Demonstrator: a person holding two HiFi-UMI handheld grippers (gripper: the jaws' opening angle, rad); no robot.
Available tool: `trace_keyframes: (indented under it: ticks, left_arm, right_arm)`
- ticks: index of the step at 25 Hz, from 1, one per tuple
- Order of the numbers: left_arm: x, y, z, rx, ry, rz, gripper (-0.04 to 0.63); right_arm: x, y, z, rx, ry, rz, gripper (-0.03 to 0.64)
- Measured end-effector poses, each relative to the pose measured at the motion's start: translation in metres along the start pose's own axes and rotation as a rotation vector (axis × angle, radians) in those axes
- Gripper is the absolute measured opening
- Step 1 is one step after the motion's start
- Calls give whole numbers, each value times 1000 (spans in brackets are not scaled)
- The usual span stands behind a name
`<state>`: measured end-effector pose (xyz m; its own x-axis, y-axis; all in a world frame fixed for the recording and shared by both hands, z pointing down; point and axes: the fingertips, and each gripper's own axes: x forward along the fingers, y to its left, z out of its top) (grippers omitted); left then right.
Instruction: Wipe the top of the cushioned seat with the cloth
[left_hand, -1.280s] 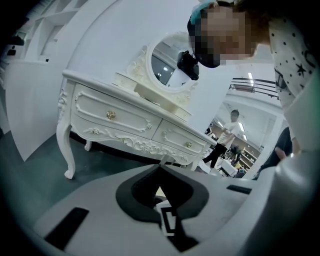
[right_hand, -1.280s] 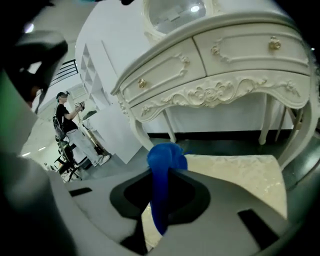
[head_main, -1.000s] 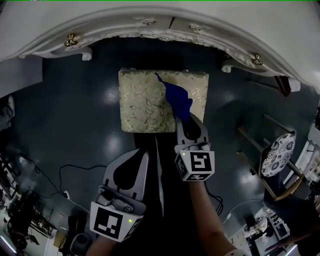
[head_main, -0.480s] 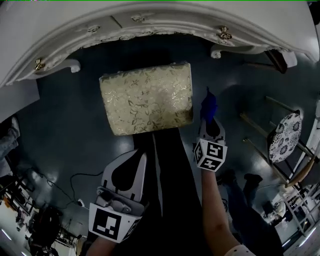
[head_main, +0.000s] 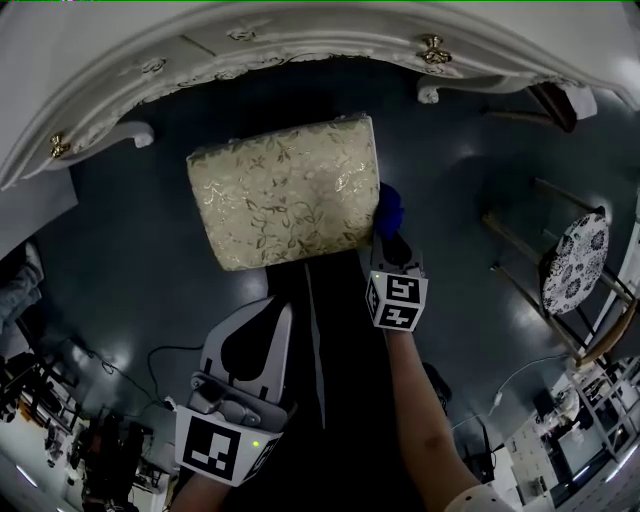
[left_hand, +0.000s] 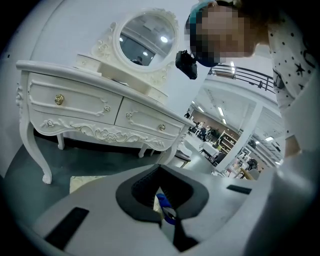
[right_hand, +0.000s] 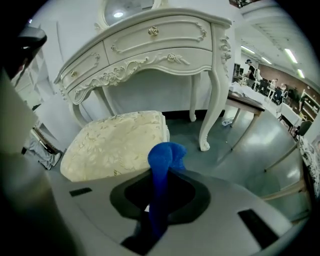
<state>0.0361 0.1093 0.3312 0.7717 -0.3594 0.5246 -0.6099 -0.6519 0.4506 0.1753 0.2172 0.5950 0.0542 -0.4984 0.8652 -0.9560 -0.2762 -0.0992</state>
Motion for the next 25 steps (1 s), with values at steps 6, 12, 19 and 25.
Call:
trace_keyframes:
  ticks: [6,12,19,25]
  left_arm:
    - [-3,3,2,-11,-9,1,9]
    - [-12,10,3,-23,-30,10,11]
    - [-25,22,2,-37,-46,35,9]
    - [-37,31,2,-57,-65,57,9]
  right_arm:
    - [-5,23,11,-22,-12,28,64]
    - [-7,43,14,-52,-17,41,64]
    - [-7,77,15,-112,-20,100,64]
    - [-5,108,12,-154,-12,140,64]
